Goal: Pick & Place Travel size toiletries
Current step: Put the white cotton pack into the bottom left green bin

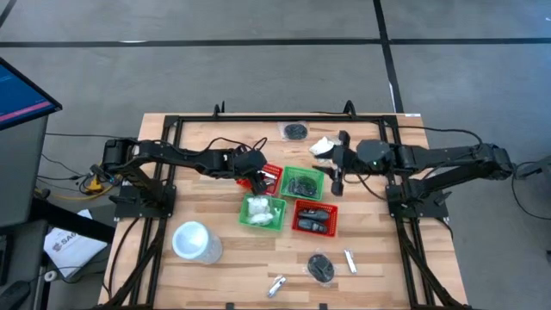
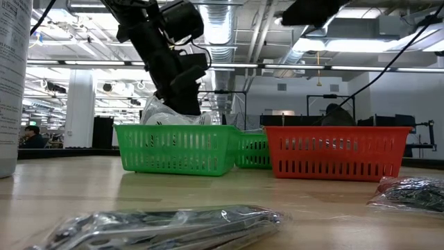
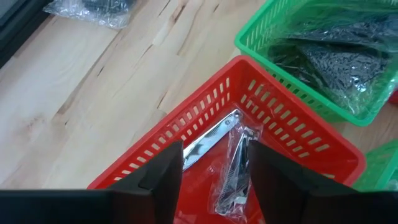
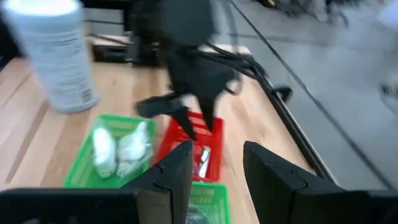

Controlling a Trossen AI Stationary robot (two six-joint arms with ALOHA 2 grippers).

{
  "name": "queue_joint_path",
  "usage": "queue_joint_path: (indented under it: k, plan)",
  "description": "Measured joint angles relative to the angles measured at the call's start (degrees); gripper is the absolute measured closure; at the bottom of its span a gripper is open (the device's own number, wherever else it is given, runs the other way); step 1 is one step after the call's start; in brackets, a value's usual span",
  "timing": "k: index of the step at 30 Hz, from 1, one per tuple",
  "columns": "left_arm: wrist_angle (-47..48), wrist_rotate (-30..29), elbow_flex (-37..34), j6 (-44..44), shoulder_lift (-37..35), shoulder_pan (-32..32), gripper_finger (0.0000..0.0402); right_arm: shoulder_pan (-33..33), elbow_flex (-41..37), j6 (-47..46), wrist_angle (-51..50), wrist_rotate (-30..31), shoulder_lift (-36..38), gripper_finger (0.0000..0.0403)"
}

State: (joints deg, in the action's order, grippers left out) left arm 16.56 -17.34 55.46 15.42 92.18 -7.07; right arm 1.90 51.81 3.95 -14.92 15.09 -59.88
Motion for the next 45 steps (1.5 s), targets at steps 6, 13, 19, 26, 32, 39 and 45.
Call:
queue_joint_path:
  k: [6, 13, 19, 26, 32, 39, 45]
  plan:
    - [-0.68, 0.10, 0.00, 0.05, 0.00, 0.04, 0.0233, -9.12, 0.00, -11.62, -6.46, 0.04, -0.90, 0.0272]
    - [-3.89, 0.11, 0.00, 0.35, 0.00, 0.84, 0.0231, -19.33, 0.00, -14.54, -10.31, -0.33, -6.57, 0.0272]
    - [-5.67, 0.11, 0.00, 0.31, 0.00, 2.04, 0.0233, -27.77, 0.00, -16.07, -10.07, -7.61, -11.24, 0.0272]
    - [-6.17, 0.00, 0.00, 0.31, 0.00, 2.64, 0.0231, -34.78, 0.00, -17.54, -10.97, -11.34, -16.30, 0.0272]
    - [-6.54, -0.03, 0.00, 0.31, 0.00, 2.64, 0.0234, -38.64, 0.00, -17.74, -12.36, -18.28, -21.23, 0.0272]
    - [-7.02, -0.02, 0.00, 0.31, 0.00, 2.62, 0.0231, -41.11, 0.00, -16.29, -12.88, -19.76, -25.48, 0.0272]
    - [-7.46, -0.02, 0.00, 0.31, 0.00, 2.62, 0.0231, -43.23, 0.00, -15.59, -14.56, -19.80, -25.73, 0.0272]
